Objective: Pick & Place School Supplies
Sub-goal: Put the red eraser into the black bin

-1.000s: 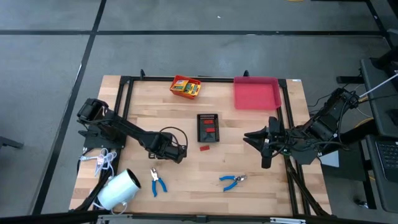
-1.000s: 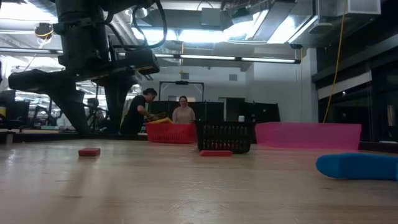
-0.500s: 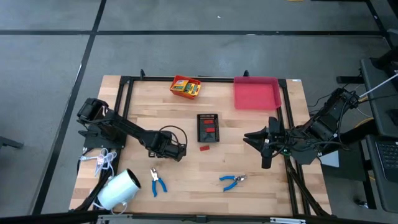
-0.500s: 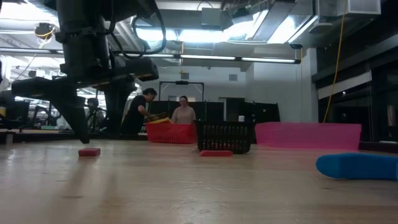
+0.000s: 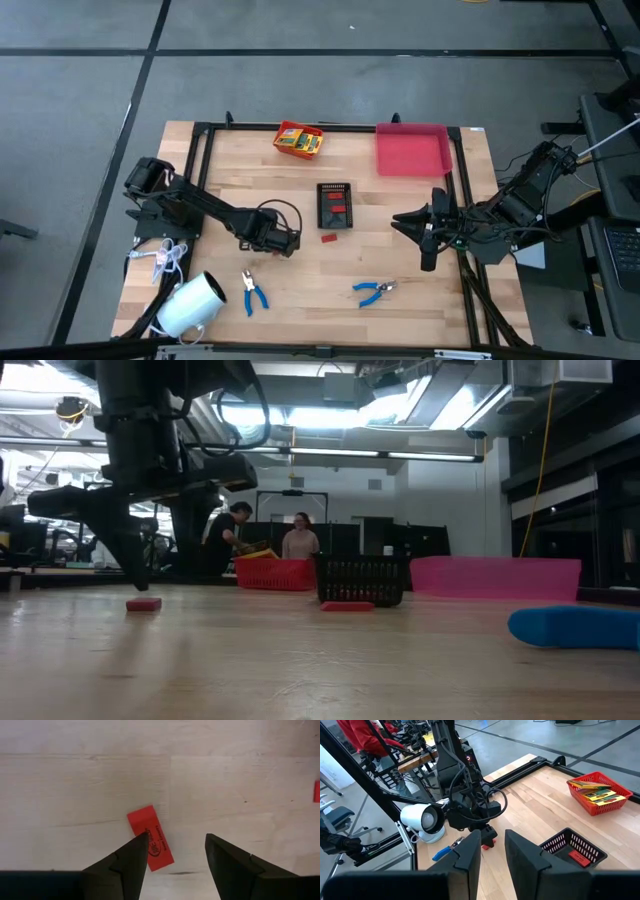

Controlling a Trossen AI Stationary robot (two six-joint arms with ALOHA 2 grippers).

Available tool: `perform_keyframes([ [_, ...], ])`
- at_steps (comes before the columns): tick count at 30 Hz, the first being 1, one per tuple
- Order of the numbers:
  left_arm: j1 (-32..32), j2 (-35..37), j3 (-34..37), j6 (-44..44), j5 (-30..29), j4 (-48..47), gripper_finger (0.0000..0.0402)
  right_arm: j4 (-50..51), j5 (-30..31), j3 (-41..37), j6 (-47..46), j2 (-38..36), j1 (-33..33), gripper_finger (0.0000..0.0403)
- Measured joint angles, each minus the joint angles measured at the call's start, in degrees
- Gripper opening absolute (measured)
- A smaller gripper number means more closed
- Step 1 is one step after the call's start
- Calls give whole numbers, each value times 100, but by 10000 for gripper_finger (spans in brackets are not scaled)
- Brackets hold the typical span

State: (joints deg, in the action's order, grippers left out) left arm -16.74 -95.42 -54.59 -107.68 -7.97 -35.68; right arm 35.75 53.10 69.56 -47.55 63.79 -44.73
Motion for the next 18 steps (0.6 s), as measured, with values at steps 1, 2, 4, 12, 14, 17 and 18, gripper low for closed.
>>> perform_keyframes([
  [1, 5, 0, 0, 1, 1, -1, 193, 0, 2, 0, 0, 0, 0, 91],
  [2, 6, 0, 0, -1, 2, 0, 193, 0, 0, 0, 1, 0, 0, 91],
  [4, 5, 0, 0, -2, 11, 6, 193, 0, 0, 0, 2, 0, 0, 91],
  [12, -73, -2, 2, -109, 46, 16, 193, 4, 13, 0, 22, 0, 0, 91],
  [14, -73, -2, 2, -109, 42, 16, 193, 4, 26, 0, 33, 0, 0, 91],
  [17, -73, -32, 2, -109, 42, 26, 193, 4, 28, 0, 44, 0, 0, 91],
  [18, -73, -61, 2, -109, 46, 35, 193, 4, 30, 2, 45, 0, 0, 91],
])
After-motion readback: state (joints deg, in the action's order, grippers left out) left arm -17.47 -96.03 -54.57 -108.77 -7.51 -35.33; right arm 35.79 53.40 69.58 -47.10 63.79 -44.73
